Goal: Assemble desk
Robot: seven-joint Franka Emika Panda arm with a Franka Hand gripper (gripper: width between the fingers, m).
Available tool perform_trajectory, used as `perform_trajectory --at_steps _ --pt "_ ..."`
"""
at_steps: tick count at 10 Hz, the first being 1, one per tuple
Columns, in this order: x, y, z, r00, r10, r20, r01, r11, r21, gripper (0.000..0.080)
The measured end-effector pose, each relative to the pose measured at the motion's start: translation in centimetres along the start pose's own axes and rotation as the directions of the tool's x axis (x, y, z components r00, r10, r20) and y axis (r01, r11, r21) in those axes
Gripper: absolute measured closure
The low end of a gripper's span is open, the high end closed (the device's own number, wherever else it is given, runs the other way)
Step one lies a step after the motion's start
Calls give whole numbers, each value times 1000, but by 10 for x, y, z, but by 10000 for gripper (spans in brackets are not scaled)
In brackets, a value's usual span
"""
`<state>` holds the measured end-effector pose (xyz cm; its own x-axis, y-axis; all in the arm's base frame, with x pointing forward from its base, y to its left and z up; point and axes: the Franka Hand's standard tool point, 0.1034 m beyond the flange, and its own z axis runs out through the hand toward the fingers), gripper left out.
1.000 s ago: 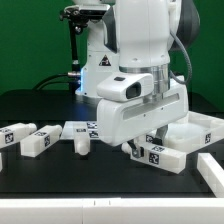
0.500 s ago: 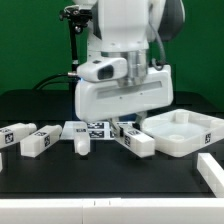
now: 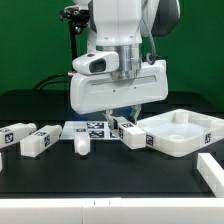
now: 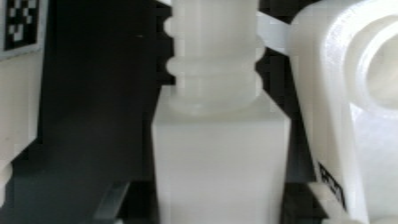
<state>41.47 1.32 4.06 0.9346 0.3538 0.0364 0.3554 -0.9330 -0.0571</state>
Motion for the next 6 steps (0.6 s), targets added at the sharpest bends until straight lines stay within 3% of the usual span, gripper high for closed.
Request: perform_trajectory --at_steps 3,4,6 --pt "-30 11 16 991 135 4 -135 991 2 515" --pt "-36 17 24 988 155 14 -155 988 8 515" --pt "-34 19 24 986 165 9 -165 986 7 515"
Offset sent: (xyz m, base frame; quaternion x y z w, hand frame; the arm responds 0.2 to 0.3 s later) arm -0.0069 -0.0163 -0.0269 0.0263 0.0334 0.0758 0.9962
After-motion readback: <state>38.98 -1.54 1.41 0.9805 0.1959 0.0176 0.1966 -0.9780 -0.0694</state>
